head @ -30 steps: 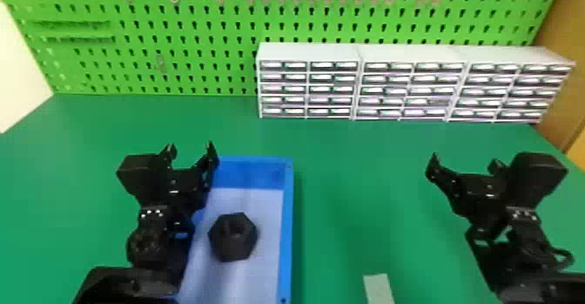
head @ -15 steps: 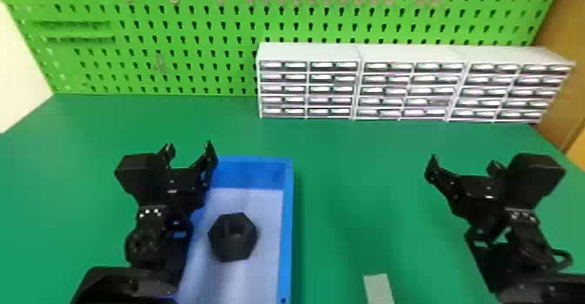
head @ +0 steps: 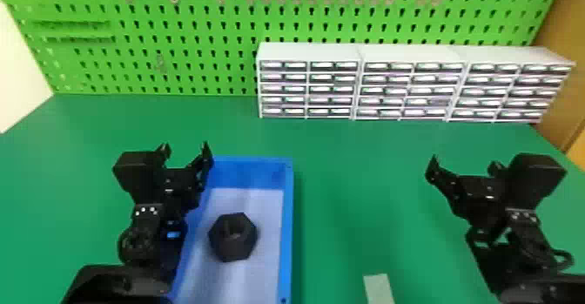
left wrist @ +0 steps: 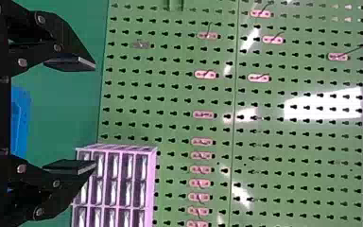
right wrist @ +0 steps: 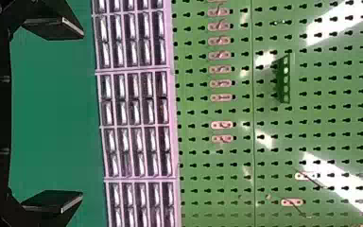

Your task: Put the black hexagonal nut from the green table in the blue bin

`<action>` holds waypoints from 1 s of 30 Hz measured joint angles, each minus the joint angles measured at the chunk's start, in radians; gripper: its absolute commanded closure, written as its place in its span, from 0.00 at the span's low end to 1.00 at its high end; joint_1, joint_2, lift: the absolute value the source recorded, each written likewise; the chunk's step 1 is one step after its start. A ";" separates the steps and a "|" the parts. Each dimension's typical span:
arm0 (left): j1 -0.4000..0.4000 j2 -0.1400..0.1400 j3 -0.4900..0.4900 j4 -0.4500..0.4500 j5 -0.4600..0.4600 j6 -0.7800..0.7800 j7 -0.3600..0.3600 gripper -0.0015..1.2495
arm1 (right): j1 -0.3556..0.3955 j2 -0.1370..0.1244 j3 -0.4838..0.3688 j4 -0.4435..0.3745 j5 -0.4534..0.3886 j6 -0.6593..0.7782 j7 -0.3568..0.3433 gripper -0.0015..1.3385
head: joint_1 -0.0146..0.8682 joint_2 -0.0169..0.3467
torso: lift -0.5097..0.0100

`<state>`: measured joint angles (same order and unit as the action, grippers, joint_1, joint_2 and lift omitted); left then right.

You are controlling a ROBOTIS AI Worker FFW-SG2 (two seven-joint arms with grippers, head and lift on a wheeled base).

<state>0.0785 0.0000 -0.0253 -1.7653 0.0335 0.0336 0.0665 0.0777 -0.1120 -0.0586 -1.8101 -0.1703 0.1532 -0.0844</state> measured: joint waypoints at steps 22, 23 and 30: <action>0.007 0.000 0.005 0.000 -0.033 0.039 -0.008 0.41 | -0.005 -0.009 0.008 0.000 0.000 0.017 0.000 0.08 | 0.76 0.20 | 0.80; 0.007 0.000 0.005 0.000 -0.033 0.040 -0.008 0.41 | -0.005 -0.009 0.008 0.000 0.000 0.017 0.000 0.08 | 0.76 0.20 | 0.80; 0.005 0.000 0.002 0.000 -0.033 0.040 -0.008 0.41 | -0.005 -0.009 0.008 0.000 0.000 0.017 0.000 0.08 | 0.76 0.20 | 0.80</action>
<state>0.0831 0.0000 -0.0229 -1.7656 0.0000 0.0736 0.0581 0.0726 -0.1212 -0.0508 -1.8101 -0.1703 0.1705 -0.0845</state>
